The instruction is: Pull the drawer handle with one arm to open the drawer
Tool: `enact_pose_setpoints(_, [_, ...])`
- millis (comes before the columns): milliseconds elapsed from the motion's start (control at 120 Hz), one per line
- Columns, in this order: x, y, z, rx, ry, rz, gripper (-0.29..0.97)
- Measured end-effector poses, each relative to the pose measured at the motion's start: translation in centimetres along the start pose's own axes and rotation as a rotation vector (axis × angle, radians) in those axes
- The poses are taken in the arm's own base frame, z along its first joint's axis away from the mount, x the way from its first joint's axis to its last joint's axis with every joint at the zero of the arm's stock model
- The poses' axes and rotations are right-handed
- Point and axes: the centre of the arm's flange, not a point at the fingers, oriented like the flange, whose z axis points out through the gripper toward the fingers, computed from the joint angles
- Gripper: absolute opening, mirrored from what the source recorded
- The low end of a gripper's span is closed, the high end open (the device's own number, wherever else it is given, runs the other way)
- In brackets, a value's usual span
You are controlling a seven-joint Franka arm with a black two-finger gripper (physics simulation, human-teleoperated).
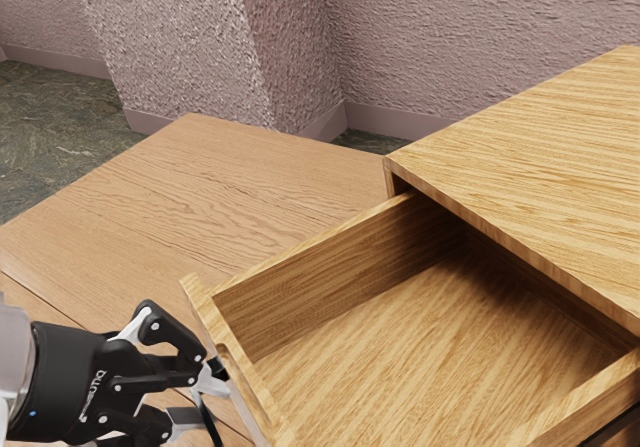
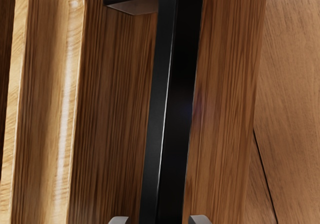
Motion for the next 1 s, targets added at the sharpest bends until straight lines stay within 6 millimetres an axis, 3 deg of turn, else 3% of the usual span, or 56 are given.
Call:
enact_pose_setpoints(208, [-0.03, 0.09, -0.04, -0.005, 0.002, 0.000, 0.17])
enact_pose_setpoints(408, [0.20, 0.09, -0.15, -0.003, 0.010, 0.003, 0.10])
enact_pose_setpoints(508, [0.50, 0.09, -0.23, 0.001, 0.017, 0.004, 0.27])
enact_pose_setpoints(608, [0.60, 0.09, -0.29, 0.004, 0.019, 0.002, 0.36])
enact_pose_setpoints(1000, [0.70, -0.10, -0.60, 0.013, 0.022, -0.012, 0.52])
